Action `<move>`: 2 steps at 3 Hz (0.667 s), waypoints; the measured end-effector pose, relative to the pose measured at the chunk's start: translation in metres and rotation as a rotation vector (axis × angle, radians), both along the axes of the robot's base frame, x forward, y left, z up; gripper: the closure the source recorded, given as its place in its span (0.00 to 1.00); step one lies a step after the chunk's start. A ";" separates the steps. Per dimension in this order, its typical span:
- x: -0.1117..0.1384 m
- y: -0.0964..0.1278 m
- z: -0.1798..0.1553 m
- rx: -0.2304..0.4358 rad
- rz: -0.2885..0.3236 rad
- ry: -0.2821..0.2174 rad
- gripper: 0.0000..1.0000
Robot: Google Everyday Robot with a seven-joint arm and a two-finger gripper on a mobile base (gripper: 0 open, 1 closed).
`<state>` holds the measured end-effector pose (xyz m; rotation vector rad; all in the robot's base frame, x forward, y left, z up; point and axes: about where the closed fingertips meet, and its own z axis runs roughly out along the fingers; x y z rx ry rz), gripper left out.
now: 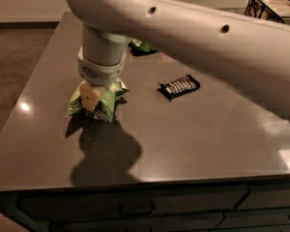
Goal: Pick green jalapeno chip bag
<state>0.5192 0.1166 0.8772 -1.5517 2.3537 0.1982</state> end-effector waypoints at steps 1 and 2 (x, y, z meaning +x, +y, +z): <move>0.008 -0.021 0.043 0.102 0.009 -0.031 1.00; 0.009 -0.043 0.085 0.193 0.045 -0.073 1.00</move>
Offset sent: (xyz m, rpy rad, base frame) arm 0.0084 -0.0767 0.1444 0.3120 -0.1326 0.1013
